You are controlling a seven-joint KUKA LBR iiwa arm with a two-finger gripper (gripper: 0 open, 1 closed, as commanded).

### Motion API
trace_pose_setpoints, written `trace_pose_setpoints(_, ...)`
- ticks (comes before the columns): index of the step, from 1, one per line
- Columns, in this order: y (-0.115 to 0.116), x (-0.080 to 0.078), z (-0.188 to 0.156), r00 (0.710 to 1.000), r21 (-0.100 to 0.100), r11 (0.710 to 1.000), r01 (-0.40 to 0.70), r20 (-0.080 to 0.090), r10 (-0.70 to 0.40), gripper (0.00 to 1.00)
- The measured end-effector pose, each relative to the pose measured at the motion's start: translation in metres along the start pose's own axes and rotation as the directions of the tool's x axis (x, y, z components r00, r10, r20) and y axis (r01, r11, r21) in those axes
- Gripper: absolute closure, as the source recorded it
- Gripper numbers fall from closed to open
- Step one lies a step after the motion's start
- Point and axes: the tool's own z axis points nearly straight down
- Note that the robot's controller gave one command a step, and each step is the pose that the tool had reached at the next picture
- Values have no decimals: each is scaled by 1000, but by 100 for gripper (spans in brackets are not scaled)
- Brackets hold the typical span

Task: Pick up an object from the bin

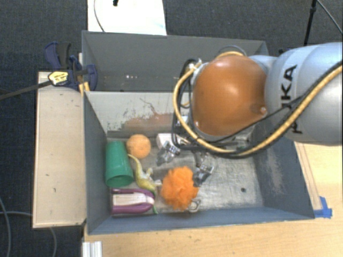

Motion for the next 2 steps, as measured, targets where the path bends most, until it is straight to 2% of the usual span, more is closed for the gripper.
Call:
trace_pose_setpoints(1,0,0,0,1000,0,1000,-1,0,1,0)
trace_pose_setpoints(2,-13,14,45,1000,6,1000,20,7,-20,0)
